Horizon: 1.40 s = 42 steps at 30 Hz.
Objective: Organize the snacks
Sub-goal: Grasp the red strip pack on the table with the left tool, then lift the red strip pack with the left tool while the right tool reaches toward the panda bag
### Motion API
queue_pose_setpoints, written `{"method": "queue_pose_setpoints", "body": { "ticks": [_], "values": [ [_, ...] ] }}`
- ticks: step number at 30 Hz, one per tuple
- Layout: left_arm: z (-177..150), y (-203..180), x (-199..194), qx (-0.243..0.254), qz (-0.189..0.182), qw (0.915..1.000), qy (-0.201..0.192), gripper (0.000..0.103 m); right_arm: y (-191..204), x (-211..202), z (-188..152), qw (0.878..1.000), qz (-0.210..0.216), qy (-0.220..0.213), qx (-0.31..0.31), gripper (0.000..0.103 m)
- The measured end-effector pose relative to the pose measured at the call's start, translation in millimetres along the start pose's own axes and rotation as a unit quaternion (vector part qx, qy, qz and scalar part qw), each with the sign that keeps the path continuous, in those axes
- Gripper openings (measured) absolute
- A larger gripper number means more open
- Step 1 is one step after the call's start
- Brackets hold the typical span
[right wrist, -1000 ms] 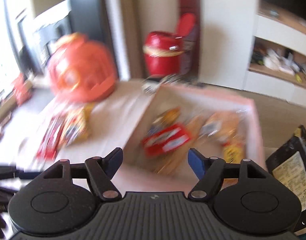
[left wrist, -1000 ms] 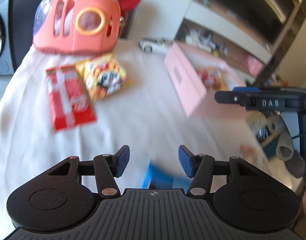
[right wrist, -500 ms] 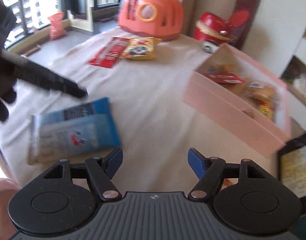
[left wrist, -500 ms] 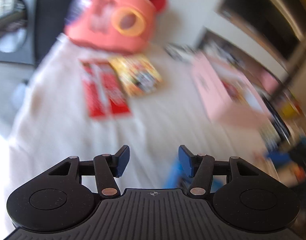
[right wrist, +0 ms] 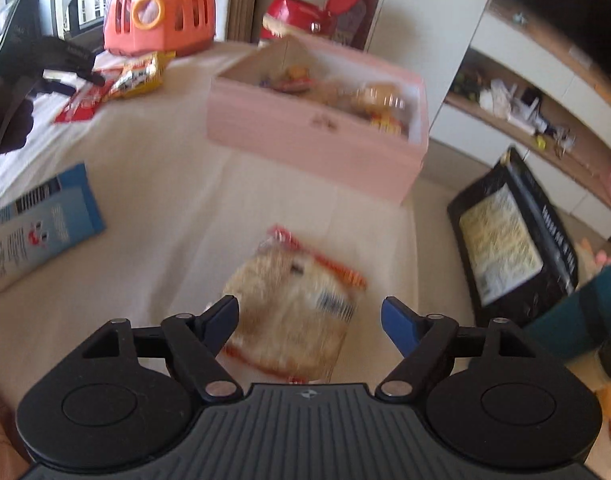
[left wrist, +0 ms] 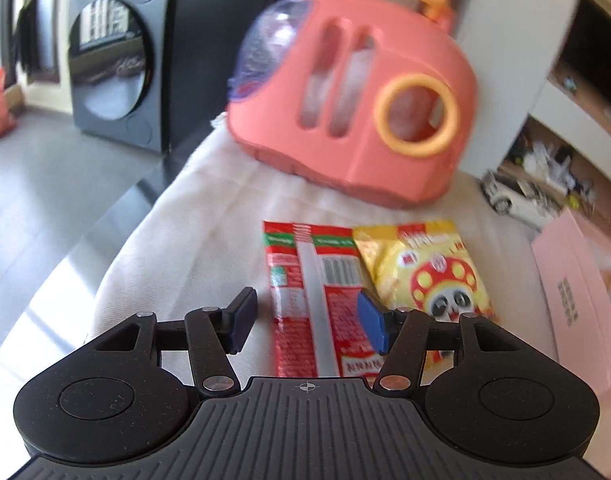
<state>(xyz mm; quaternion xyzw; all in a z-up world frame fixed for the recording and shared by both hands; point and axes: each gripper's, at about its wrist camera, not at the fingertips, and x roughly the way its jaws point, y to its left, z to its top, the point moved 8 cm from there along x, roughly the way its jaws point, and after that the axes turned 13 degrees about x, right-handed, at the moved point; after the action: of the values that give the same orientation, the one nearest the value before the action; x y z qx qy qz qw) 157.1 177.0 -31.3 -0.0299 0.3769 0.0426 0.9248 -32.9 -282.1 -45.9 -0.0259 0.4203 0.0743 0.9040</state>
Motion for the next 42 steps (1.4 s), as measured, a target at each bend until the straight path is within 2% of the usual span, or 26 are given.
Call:
{"method": "queue_pose_setpoints", "body": {
  "ticks": [4,7,9,14,15,16,17,19,21,23,25,29,34,35,36,37,38,42],
  "values": [
    [-11,-22,-9,0.062,-0.012,0.998,0.003,0.059,16,12,1,0.999,0.034,0.008,0.031,0.086],
    [-23,-33,-21,0.074,-0.036,0.9966,0.002,0.059,41,18,7,0.997,0.074,0.001,0.028,0.085],
    [-31,-38,-30,0.088,-0.044,0.9951,0.001,0.058,62,21,15,0.996,0.092,-0.014,0.013,0.08],
    [-52,-44,-54,0.088,-0.1,0.9909,0.018,0.056,93,31,45,0.994,0.101,-0.046,-0.012,0.062],
    [-56,-45,-58,0.089,-0.109,0.9898,0.021,0.045,96,33,50,0.993,0.106,-0.045,-0.011,0.062],
    [-59,-45,-63,0.09,-0.118,0.9886,0.024,0.038,99,35,54,0.993,0.11,-0.043,-0.01,0.062],
    [-62,-46,-66,0.087,-0.134,0.9869,0.025,0.036,101,36,56,0.993,0.112,-0.043,-0.011,0.062],
    [-68,-46,-73,0.074,-0.165,0.983,0.03,0.036,102,42,58,0.993,0.109,-0.041,-0.017,0.063],
    [-72,-46,-78,0.066,-0.175,0.9818,0.033,0.036,99,44,57,0.994,0.099,-0.049,-0.014,0.075],
    [-75,-44,-82,0.063,-0.173,0.9822,0.035,0.036,94,43,56,0.994,0.093,-0.049,-0.011,0.08],
    [-76,-41,-84,0.055,-0.172,0.9826,0.044,0.036,90,37,51,0.994,0.099,-0.04,-0.01,0.08],
    [-75,-43,-91,0.041,-0.18,0.9818,0.045,0.036,104,13,35,0.985,0.165,-0.013,-0.039,0.08],
    [-79,-59,-109,0.065,-0.21,0.974,0.052,0.036,128,-15,6,0.955,0.282,0.049,-0.08,0.08],
    [-83,-62,-111,0.068,-0.215,0.9725,0.056,0.036,131,-17,2,0.949,0.3,0.065,-0.079,0.077],
    [-86,-64,-113,0.07,-0.22,0.9711,0.06,0.036,134,-18,-3,0.944,0.312,0.079,-0.079,0.07],
    [-90,-66,-114,0.069,-0.224,0.9699,0.064,0.036,139,-17,-6,0.941,0.318,0.089,-0.08,0.064],
    [-93,-68,-115,0.069,-0.227,0.9691,0.068,0.036,143,-15,-8,0.94,0.317,0.094,-0.08,0.054],
    [-97,-66,-115,0.056,-0.225,0.9701,0.07,0.036,158,2,-1,0.954,0.278,0.071,-0.085,0.053]
  ]
}}
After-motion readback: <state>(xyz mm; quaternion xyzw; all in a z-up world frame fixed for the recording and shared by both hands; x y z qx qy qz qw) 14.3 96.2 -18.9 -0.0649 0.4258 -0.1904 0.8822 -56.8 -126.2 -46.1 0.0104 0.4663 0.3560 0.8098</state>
